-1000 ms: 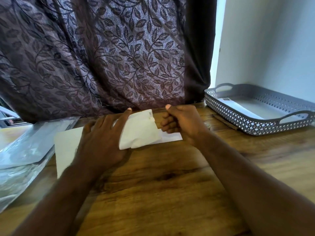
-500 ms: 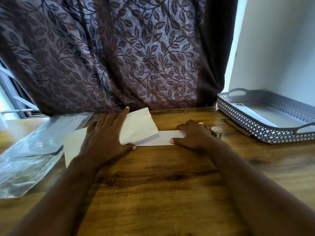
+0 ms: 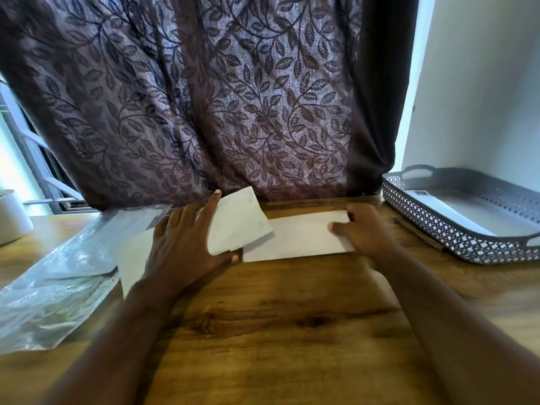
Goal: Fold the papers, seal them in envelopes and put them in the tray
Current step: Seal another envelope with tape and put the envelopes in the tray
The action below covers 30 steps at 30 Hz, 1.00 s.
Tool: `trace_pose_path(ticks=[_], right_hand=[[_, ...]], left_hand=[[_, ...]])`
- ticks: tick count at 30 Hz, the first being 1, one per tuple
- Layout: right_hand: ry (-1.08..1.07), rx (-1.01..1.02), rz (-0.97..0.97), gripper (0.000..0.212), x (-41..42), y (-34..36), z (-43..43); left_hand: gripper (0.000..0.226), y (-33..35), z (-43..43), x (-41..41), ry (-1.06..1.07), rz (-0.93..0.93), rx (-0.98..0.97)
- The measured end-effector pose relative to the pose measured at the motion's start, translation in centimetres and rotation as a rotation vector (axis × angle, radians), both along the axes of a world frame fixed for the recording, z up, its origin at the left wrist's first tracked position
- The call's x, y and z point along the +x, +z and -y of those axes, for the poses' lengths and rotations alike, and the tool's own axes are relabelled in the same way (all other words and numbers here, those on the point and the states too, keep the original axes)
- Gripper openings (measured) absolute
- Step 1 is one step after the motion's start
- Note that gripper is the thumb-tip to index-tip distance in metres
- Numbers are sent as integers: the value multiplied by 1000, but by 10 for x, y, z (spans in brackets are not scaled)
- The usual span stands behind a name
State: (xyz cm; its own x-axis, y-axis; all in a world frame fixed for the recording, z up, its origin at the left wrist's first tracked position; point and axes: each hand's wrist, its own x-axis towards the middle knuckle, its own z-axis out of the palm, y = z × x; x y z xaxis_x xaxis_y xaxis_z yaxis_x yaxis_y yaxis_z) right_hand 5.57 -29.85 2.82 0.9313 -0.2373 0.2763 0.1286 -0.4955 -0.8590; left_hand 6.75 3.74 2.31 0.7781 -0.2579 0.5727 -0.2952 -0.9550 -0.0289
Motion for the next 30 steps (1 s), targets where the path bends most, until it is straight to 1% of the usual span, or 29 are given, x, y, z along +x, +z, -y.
trace_pose_path(ticks=[1,2,4,6,8,10,12,15,17,19,23,28,30], right_hand=[[-60,71,59,8,0,1,2],[-113,149,123,7,-1,3,3],[-191,308,243,13,-2,6,6],[-239,427,331,16,-4,11,7],[-274,479,399,15,-4,14,7],[-308,434,433,14,-5,16,9],[-287,390,427,15,-5,16,10],[-164,389,374,15,-6,15,8],[-89,391,353,20,-8,16,6],[-50,358,328,21,-11,17,4],[1,285,270,12,-12,15,-4],[189,457,160,22,-18,16,-25],[244,459,141,22,-23,17,-37]], left_hand=[[130,0,-1,0,5,6,-11],[131,1,-1,0,10,9,-20],[131,2,-2,1,14,10,-33],[131,1,-3,2,6,16,-26],[131,0,-4,3,4,17,-14],[133,-1,-4,4,3,8,-11],[134,-1,-4,5,1,2,-10],[134,-1,-3,3,-5,10,-2],[133,1,-2,1,-18,12,12],[133,3,-1,-1,-41,11,27],[130,3,2,-6,-95,24,79],[126,3,13,-10,-136,18,74],[123,2,20,-12,-164,13,59]])
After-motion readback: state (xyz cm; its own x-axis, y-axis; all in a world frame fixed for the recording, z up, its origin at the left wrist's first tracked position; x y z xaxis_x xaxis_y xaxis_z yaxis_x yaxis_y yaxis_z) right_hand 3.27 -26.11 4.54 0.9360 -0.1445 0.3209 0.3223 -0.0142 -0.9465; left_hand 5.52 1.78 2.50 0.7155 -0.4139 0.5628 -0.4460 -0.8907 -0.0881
